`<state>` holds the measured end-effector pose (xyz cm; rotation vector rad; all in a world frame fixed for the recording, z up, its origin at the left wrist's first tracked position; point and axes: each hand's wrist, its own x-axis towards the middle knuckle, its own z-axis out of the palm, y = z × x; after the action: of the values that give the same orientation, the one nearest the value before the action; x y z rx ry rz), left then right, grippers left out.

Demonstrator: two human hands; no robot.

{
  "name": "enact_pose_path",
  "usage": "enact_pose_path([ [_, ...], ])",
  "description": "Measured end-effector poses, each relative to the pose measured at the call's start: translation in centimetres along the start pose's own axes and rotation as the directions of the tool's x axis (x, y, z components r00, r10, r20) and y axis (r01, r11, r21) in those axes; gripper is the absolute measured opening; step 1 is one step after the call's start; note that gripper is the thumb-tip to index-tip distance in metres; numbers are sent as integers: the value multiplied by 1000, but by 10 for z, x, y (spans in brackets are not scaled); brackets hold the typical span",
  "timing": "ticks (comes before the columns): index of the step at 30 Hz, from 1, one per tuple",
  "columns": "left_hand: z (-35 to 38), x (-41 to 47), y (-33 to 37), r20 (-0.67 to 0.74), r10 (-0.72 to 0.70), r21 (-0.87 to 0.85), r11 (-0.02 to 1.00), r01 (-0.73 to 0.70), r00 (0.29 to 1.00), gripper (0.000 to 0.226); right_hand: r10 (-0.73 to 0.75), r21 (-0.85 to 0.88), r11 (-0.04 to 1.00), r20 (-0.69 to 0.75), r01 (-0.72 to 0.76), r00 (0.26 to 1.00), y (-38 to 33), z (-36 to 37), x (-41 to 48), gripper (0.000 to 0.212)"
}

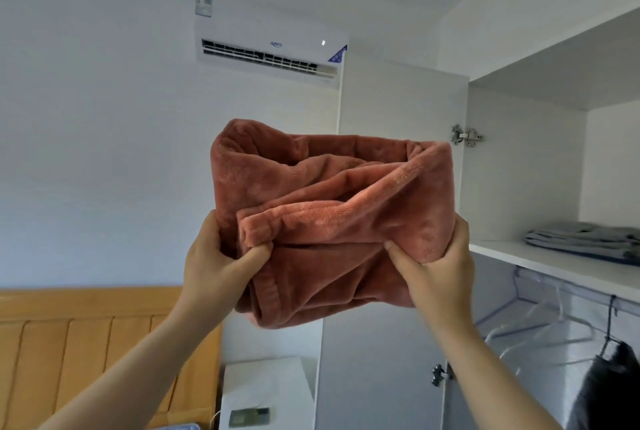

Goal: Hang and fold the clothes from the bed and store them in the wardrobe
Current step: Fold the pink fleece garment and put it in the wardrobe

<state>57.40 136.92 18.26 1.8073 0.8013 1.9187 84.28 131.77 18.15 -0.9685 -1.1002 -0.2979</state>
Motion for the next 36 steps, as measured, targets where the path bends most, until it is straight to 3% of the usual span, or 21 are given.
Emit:
enact_pose_path([
  [9, 124, 72, -58, 209, 53, -237, 972, -2, 976, 44, -34, -274, 962, -179, -16, 983, 65, -24, 56, 73],
  [16, 237, 80, -75, 354, 106, -444, 893, 68, 929, 48, -110, -504, 863, -275, -45, 955, 94, -87, 86, 74],
  [20, 307, 73, -67, 418, 141, -540, 833, 121, 897, 55, -158, -589, 807, -296, -50, 942, 105, -133, 104, 72],
  [27, 417, 60, -29, 430, 221, -643, 756, 126, 875, 48, -242, -664, 746, -338, -49, 910, 117, -216, 144, 73],
  [31, 474, 57, -9, 427, 237, -674, 726, 133, 873, 62, -283, -714, 698, -337, -48, 898, 123, -254, 168, 73],
  [36, 534, 55, 15, 464, 267, -720, 670, 184, 844, 49, -318, -775, 630, -319, -52, 893, 126, -292, 195, 72],
])
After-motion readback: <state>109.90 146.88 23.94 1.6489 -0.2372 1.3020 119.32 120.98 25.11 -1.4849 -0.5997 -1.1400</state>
